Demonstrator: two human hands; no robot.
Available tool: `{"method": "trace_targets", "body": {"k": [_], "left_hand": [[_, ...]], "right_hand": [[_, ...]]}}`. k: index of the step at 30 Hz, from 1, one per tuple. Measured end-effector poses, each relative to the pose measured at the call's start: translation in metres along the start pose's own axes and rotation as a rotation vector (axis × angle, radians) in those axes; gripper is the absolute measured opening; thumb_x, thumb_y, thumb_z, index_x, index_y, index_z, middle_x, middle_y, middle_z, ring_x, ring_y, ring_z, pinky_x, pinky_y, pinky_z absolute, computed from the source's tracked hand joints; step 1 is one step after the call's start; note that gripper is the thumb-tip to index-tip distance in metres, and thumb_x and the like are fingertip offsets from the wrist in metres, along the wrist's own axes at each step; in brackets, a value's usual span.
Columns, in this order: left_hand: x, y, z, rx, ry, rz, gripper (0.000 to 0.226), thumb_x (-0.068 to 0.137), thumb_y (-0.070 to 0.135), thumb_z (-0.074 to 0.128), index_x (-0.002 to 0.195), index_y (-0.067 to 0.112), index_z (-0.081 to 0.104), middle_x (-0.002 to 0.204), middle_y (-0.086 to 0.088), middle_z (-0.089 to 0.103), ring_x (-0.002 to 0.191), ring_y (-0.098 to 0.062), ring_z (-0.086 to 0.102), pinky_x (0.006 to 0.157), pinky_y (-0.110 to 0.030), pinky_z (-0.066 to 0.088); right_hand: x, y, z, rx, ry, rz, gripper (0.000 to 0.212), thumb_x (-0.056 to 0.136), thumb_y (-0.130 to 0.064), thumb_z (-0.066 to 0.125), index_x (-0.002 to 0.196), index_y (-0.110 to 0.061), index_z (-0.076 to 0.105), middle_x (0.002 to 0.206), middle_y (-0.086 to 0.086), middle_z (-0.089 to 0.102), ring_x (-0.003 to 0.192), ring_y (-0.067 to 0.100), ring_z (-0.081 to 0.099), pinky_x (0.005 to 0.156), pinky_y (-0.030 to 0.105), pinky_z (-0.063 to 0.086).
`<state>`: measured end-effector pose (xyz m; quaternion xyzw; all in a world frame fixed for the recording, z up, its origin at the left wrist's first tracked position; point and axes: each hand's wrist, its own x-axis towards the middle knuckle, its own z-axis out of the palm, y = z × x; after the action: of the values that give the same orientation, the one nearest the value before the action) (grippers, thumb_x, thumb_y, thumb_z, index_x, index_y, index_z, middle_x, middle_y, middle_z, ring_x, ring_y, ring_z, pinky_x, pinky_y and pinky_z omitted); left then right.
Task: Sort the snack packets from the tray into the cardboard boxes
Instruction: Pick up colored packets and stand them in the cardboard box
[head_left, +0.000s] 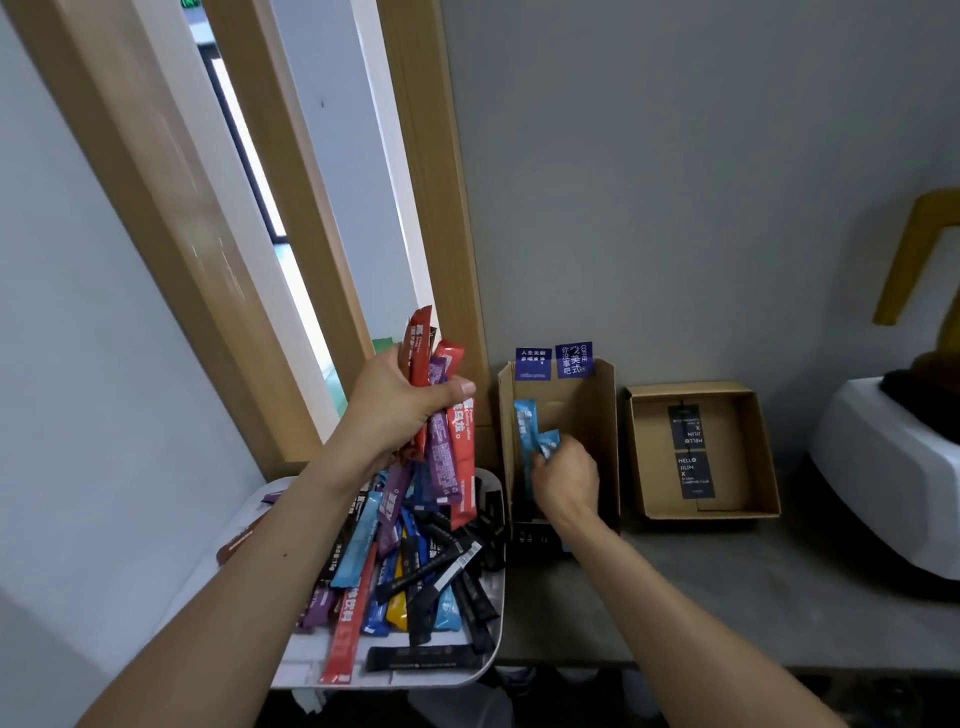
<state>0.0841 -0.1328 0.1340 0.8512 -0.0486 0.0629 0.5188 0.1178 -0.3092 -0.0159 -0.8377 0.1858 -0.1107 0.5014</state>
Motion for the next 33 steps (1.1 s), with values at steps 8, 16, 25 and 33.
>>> {"method": "trace_targets", "body": {"k": [8, 16, 25, 33], "left_hand": [[0.004, -0.008, -0.001, -0.01, -0.013, -0.017, 0.039, 0.079, 0.041, 0.084, 0.099, 0.036, 0.051, 0.105, 0.004, 0.069, 0.095, -0.016, 0.069, 0.088, -0.035, 0.052], [0.008, -0.01, 0.001, -0.009, -0.03, -0.014, 0.041, 0.077, 0.041, 0.085, 0.101, 0.032, 0.054, 0.103, 0.002, 0.071, 0.094, -0.017, 0.071, 0.087, -0.034, 0.054], [0.002, 0.009, 0.016, 0.074, -0.24, 0.106, 0.044, 0.076, 0.023, 0.089, 0.109, 0.022, 0.06, 0.095, 0.009, 0.08, 0.086, -0.008, 0.077, 0.088, -0.036, 0.059], [-0.006, 0.015, 0.031, 0.161, -0.344, 0.111, 0.053, 0.07, 0.039, 0.09, 0.111, 0.026, 0.06, 0.098, 0.004, 0.077, 0.087, -0.011, 0.076, 0.088, -0.04, 0.062]], "right_hand": [[0.036, 0.004, 0.009, 0.037, -0.122, 0.115, 0.023, 0.099, -0.023, 0.065, 0.121, -0.015, 0.062, 0.106, 0.005, 0.067, 0.099, 0.021, 0.068, 0.081, 0.036, 0.058], [0.026, 0.001, 0.004, 0.121, -0.077, 0.065, 0.039, 0.092, -0.027, 0.075, 0.127, -0.016, 0.059, 0.119, 0.006, 0.069, 0.102, 0.018, 0.068, 0.083, 0.036, 0.059], [-0.054, -0.029, -0.075, 0.387, -0.436, -0.254, 0.036, 0.084, -0.009, 0.062, 0.116, -0.026, 0.066, 0.103, 0.014, 0.072, 0.086, 0.023, 0.067, 0.078, 0.04, 0.055], [-0.059, -0.024, -0.086, 0.386, -0.587, -0.285, 0.05, 0.097, -0.005, 0.061, 0.134, -0.037, 0.051, 0.121, -0.003, 0.07, 0.115, 0.009, 0.069, 0.093, 0.031, 0.058]]}}
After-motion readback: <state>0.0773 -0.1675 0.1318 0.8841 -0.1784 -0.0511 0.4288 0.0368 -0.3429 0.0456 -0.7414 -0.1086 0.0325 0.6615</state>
